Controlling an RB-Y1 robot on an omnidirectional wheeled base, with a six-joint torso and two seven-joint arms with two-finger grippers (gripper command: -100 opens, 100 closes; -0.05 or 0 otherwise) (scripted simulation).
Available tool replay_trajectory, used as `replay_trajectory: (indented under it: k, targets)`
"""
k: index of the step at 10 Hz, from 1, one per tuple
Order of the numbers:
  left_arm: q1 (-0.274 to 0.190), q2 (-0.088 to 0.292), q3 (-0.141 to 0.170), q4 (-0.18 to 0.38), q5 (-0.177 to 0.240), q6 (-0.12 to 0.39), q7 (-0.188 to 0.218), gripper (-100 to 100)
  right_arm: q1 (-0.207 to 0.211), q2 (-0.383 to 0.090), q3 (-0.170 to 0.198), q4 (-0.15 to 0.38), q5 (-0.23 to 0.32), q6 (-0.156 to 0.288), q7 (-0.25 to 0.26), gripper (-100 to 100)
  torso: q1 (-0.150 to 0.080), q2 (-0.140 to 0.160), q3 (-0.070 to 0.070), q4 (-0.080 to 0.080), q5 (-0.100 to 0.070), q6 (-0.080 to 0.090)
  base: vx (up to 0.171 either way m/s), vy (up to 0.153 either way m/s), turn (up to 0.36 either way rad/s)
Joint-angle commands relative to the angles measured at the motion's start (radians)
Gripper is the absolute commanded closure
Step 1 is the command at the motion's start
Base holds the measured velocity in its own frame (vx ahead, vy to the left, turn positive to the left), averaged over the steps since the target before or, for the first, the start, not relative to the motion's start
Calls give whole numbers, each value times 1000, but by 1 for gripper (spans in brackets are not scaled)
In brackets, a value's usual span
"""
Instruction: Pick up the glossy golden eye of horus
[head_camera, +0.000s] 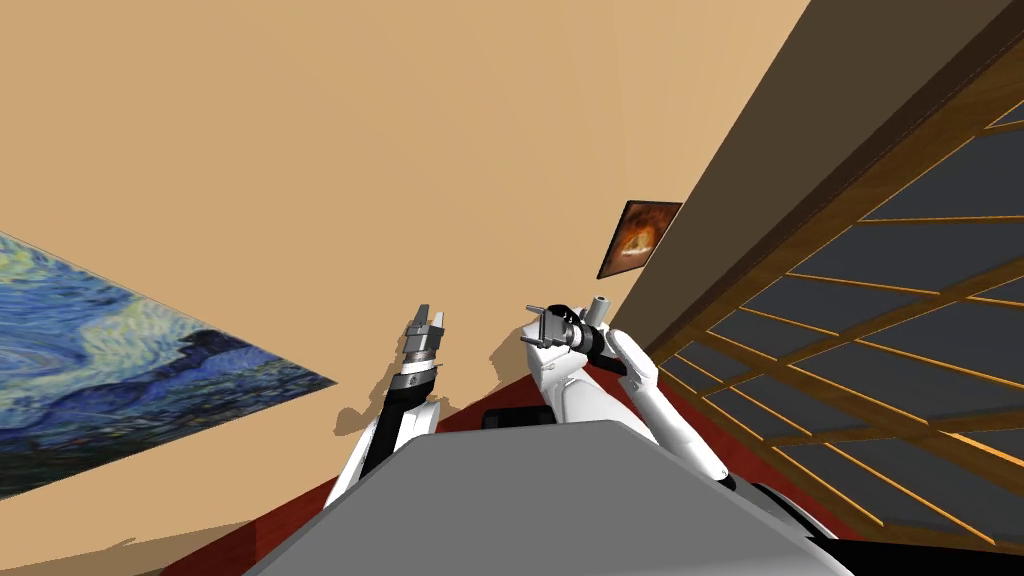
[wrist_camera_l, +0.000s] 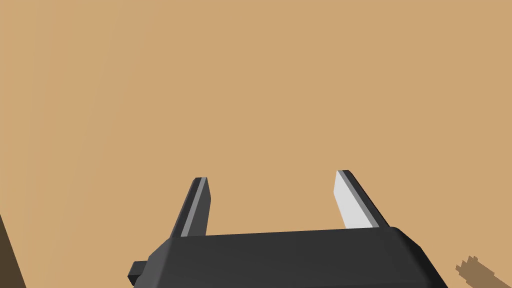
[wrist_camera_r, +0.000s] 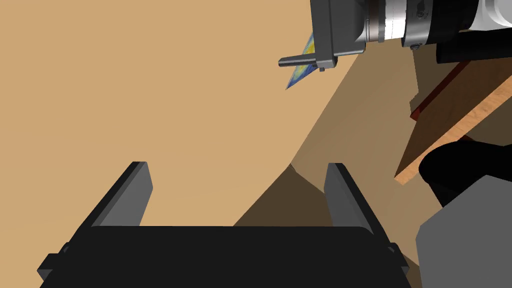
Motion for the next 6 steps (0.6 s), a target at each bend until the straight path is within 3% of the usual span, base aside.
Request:
replay_trajectory:
  k: [1, 3, 6]
  targets:
    - [0, 0, 0, 0, 0, 0, 0, 0, -39, -25, 5, 29, 50, -35, -13, -100, 0, 0, 0, 0, 0, 0, 7, -10, 164]
    - [0, 0, 0, 0, 0, 0, 0, 0, -39, -25, 5, 29, 91, -35, -13, -100, -1, -1, 0, 0, 0, 0, 7, -22, 56]
    - [0, 0, 0, 0, 0, 0, 0, 0, -103, -71, 16, 80, 193, -100, -33, -100, -1, -1, 0, 0, 0, 0, 10, -29, 147]
